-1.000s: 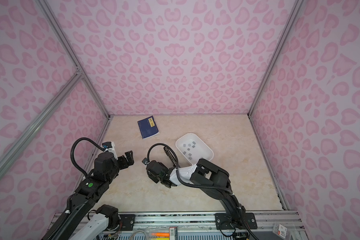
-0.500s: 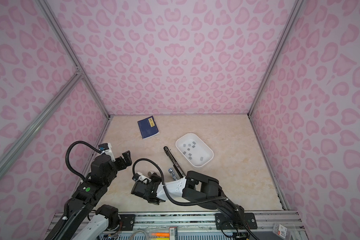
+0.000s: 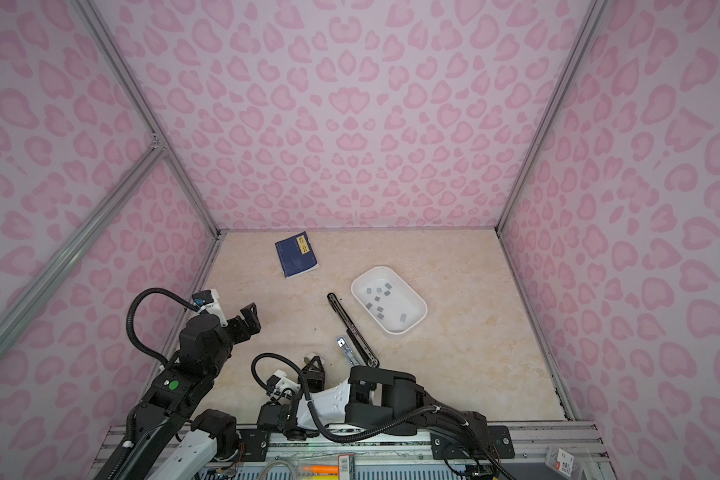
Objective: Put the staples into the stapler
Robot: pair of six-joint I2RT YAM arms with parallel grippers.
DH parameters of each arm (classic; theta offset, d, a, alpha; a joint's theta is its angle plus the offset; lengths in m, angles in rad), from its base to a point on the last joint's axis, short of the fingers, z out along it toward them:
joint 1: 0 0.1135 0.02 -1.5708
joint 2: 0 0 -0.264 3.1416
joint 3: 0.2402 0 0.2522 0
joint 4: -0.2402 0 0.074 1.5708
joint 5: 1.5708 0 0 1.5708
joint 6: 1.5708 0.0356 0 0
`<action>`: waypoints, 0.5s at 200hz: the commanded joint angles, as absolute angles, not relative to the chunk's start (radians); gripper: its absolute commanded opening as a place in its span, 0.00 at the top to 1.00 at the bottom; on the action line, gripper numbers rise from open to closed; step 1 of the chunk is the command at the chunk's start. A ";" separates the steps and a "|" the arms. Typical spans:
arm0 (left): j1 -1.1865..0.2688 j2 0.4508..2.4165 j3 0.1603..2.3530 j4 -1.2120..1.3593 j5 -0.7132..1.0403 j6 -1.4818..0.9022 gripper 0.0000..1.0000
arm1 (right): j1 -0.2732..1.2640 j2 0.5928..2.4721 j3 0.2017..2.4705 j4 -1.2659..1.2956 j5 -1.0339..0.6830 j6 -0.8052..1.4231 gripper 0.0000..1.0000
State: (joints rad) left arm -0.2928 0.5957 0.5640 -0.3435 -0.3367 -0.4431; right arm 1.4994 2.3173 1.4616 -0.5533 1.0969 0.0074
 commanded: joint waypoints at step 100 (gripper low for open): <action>-0.292 0.594 0.573 -0.329 -0.333 -0.439 0.04 | 1.531 2.067 1.323 -0.467 0.679 -0.075 0.30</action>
State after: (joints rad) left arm -0.2928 0.5915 0.5652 -0.3447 -0.3363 -0.4431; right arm 1.5272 2.1139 1.3521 -0.5205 0.8139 -0.0643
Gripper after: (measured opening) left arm 0.964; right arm 0.693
